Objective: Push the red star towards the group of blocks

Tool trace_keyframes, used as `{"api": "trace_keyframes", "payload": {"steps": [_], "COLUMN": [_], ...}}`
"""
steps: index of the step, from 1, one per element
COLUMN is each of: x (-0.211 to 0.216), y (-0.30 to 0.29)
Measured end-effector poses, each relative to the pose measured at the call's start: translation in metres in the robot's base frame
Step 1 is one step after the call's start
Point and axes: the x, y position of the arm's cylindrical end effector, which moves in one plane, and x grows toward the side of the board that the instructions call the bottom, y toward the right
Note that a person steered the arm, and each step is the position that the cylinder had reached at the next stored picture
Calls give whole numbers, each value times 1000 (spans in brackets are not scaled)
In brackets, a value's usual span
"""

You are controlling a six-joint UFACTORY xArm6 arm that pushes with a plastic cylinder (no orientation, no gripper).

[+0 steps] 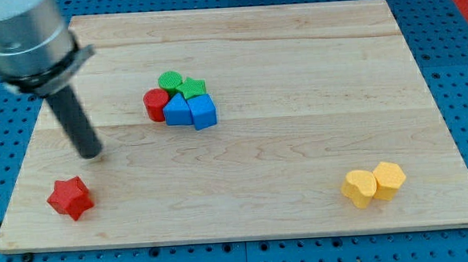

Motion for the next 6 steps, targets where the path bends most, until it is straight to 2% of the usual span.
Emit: {"api": "trace_keyframes", "payload": {"steps": [1,2,3,5,6], "x": [34,96,120,109,88], "y": [-47,-43,-36,-27,-14]}}
